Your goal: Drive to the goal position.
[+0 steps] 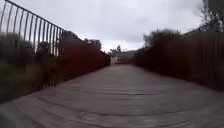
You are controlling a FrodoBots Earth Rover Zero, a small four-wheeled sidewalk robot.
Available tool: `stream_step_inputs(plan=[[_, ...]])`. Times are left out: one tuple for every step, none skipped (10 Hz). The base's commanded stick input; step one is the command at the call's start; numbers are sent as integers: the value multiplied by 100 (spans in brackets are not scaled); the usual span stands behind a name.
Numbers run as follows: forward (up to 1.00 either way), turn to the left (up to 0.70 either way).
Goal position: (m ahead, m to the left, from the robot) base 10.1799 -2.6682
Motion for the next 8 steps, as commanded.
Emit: stream_step_inputs(plan=[[70, 0], [70, 0], [70, 0], [70, -1], [70, -12], [70, -23], [70, -34], [70, -35]])
